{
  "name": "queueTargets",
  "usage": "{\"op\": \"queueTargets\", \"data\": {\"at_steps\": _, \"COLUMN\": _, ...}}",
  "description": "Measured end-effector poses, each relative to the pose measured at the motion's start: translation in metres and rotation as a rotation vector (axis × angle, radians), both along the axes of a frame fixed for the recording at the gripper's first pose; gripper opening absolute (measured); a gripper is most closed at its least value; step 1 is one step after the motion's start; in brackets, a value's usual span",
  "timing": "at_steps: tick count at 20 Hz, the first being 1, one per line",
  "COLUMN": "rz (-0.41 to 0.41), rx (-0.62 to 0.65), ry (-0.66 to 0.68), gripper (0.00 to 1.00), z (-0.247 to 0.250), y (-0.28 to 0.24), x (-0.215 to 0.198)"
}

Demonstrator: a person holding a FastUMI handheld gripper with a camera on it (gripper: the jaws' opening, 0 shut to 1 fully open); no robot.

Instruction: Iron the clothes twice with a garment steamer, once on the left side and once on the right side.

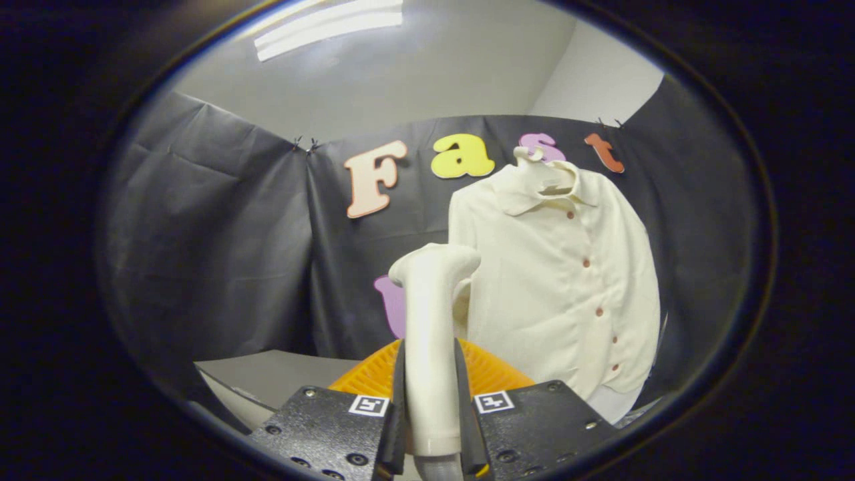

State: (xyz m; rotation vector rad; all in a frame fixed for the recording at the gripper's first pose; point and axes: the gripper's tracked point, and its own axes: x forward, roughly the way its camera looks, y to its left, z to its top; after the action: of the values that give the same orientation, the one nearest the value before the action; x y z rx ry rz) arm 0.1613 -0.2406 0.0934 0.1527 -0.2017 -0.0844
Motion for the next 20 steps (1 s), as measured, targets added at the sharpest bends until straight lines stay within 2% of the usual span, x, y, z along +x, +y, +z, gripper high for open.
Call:
{"op": "queueTargets", "data": {"at_steps": 5, "rz": -0.07, "rx": 0.04, "ry": -0.068, "gripper": 0.32, "z": 0.011, "y": -0.066, "x": 0.016}}
{"op": "queueTargets", "data": {"at_steps": 8, "rz": -0.076, "rx": 0.073, "ry": -0.079, "gripper": 0.32, "z": 0.007, "y": -0.089, "x": 0.034}}
{"op": "queueTargets", "data": {"at_steps": 13, "rz": -0.084, "rx": 0.053, "ry": -0.073, "gripper": 0.32, "z": -0.008, "y": -0.1, "x": 0.048}}
{"op": "queueTargets", "data": {"at_steps": 20, "rz": -0.071, "rx": 0.108, "ry": -0.032, "gripper": 0.32, "z": -0.051, "y": -0.106, "x": 0.034}}
